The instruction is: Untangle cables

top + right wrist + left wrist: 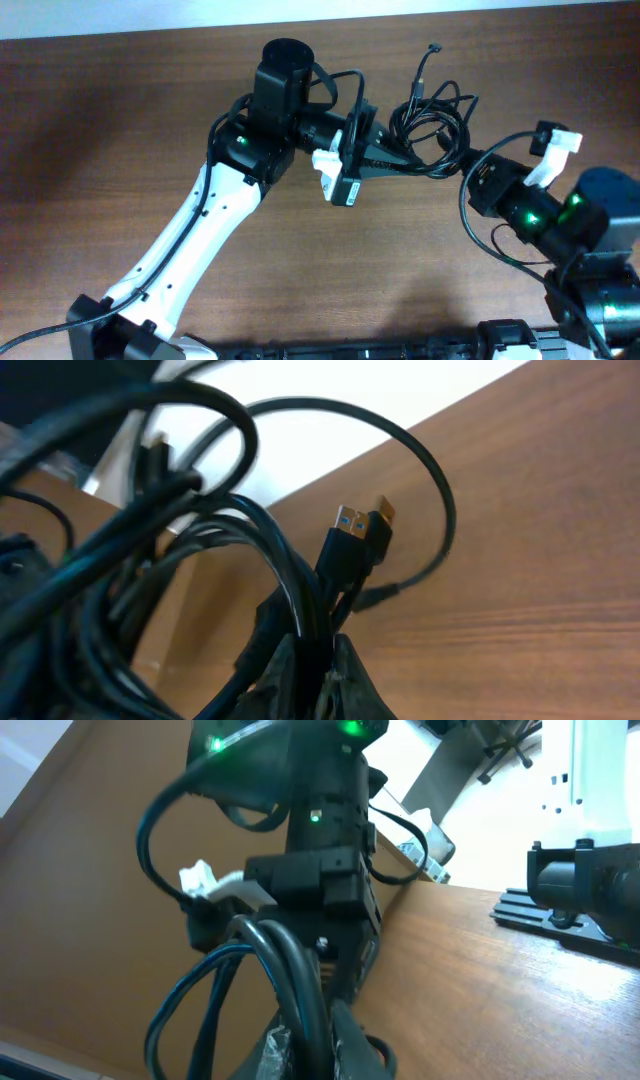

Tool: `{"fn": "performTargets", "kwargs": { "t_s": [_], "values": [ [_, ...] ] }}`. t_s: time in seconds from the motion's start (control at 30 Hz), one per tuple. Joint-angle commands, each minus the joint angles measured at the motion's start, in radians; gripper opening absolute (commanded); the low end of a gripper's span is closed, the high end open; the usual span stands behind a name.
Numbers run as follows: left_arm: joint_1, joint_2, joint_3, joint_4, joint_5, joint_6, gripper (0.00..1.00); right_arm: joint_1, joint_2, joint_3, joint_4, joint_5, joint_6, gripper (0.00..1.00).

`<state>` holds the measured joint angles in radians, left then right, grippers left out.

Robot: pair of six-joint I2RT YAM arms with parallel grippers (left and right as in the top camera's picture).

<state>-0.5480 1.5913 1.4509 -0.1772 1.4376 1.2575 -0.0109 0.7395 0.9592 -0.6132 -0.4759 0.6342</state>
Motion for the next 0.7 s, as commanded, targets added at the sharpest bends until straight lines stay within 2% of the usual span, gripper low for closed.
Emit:
{"fn": "performTargets", "kwargs": {
  "t_s": [0.0,0.3,0.47,0.67],
  "values": [
    [-0.008,-0.032,0.020,0.012,0.067,0.022,0.00,-0.003,0.040,-0.003,-0.016,0.017,-0.055,0.04],
    [0.004,-0.032,0.020,0.012,0.068,0.022,0.00,-0.003,0.110,-0.003,-0.019,0.018,-0.096,0.04],
    [0.031,-0.034,0.020,0.012,0.112,0.022,0.00,-0.003,0.111,-0.003,-0.019,0.059,-0.120,0.04],
    [0.057,-0.034,0.020,-0.004,0.095,0.011,0.00,-0.003,0.109,-0.003,-0.013,0.030,-0.122,0.05]
  ]
}}
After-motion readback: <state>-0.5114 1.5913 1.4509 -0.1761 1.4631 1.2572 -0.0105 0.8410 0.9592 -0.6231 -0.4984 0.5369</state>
